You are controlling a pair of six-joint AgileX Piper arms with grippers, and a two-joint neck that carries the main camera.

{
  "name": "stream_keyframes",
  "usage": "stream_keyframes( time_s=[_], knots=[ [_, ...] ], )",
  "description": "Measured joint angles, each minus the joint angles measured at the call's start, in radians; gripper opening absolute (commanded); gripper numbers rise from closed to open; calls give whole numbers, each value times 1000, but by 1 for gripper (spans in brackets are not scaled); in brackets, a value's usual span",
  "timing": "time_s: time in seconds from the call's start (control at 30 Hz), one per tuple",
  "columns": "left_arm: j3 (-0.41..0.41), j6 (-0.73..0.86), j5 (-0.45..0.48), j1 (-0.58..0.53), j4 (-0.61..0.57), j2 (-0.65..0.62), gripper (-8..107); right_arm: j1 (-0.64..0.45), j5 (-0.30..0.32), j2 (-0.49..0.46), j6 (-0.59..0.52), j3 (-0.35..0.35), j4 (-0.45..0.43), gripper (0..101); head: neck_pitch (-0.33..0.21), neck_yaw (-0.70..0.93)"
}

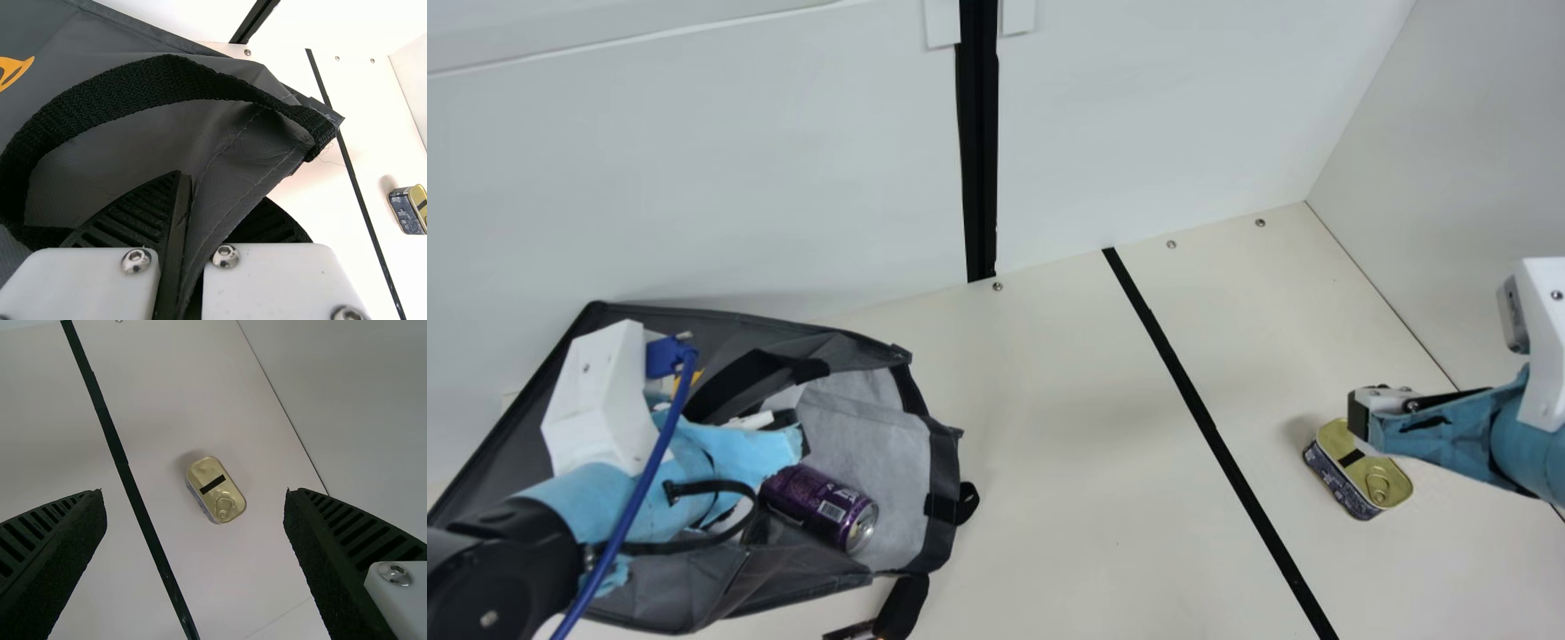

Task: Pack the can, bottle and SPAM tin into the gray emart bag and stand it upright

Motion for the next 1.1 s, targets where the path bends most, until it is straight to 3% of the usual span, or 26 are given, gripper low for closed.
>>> stream_keyframes(
  time_s=[0.63, 1.1],
  knots=[
    [0, 0, 0, 0, 0, 0, -8, -30, -2, 30, -66, 22, 3, 95, 0, 2],
    [0, 0, 0, 0, 0, 0, -8, -119, -2, 109, -245, 46, 97, 95, 0, 2]
  ],
)
